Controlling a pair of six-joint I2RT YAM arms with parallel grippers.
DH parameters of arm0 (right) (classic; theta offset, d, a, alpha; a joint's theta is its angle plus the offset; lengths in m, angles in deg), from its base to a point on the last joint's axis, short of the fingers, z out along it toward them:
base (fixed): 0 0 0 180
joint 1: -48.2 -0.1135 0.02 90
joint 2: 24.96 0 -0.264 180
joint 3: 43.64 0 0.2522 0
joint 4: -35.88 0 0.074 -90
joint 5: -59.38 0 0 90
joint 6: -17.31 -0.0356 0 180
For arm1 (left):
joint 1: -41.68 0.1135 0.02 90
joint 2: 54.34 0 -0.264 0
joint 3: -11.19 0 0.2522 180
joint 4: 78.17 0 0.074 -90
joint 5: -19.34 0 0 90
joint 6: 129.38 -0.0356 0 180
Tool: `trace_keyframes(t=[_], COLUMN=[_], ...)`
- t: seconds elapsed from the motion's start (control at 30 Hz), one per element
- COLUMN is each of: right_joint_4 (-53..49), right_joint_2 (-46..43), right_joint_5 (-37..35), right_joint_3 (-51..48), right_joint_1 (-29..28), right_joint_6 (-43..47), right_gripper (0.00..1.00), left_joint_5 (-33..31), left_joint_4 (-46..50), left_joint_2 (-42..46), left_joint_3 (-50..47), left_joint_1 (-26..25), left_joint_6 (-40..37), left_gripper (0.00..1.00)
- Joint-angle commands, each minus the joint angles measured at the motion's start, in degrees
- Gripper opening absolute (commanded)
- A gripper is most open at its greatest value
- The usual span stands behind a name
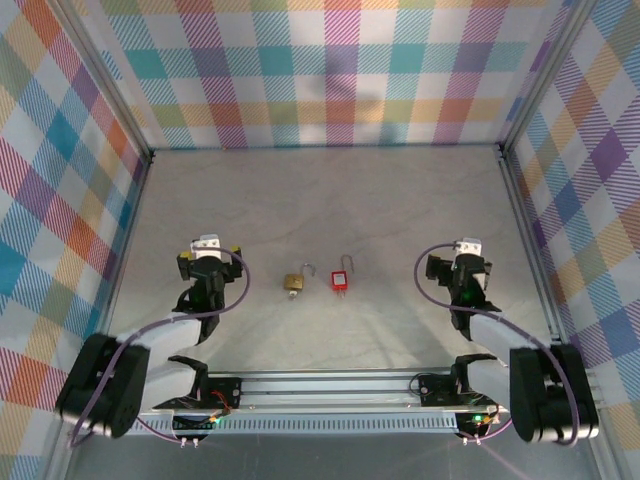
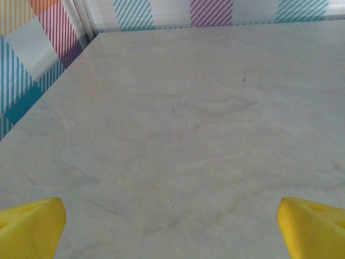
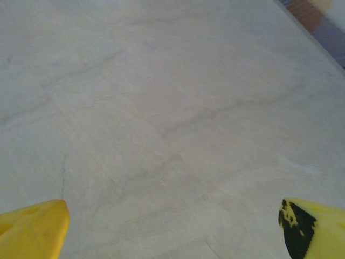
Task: Unlock with the key
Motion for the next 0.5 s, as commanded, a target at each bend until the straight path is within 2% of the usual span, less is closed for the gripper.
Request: trace_keyframes(t=[0.0,0.07,0.1,0.13,0.17,0.2,0.23,0.27,0.33,0.47], right_joint_4=[27.15,32.59,35.64,38.53,30.76,15.14,17.55,16.21,18.05,17.59], right_joint_2=[7.66,15.39,20.48,24.47,23.42,21.04,22.42,21.48,21.83,21.75], right_joint_5=[4.51,6.38,7.11,5.68,3.62,4.48,9.28,10.08,10.62,10.43], right_joint_3=[-0.60,0.89,1.63,3.30,6.86,12.28,11.97,12.06,11.34,11.52], right_joint_1=[0.00,0.16,-0.18,-0.36,-0.43,0.92,3.77,4.48,4.41,4.19], right_joint_6=[3.73,3.63,4.46,4.96,4.04,1.05,0.21,-0.41,-0.01,0.29], right_gripper=[0.99,0.99,0.99,0.99,0.99,0.99,0.99,0.99,0.99,0.99], left_joint_5=[6.97,9.71,11.88,12.20,14.60,16.54,16.89,22.00,22.43,22.46], left_joint_4=[-26.33,-25.08,-29.02,-27.03,-17.60,-11.57,-9.51,-3.92,-8.02,-6.27], left_joint_2=[-10.80,-18.58,-22.83,-22.46,-18.89,-19.13,-20.82,-19.41,-20.42,-19.95], left_joint_3=[-2.32,1.47,2.46,3.18,5.18,8.33,10.97,12.29,11.15,11.67], left_joint_1=[2.02,2.40,3.67,4.34,5.28,6.54,8.21,11.44,11.82,11.81], left_joint_6=[-2.86,-3.29,-3.86,-3.11,-1.73,-0.91,0.40,3.11,3.45,3.63], left_gripper=[1.00,1.00,1.00,1.00,1.00,1.00,1.00,1.00,1.00,1.00])
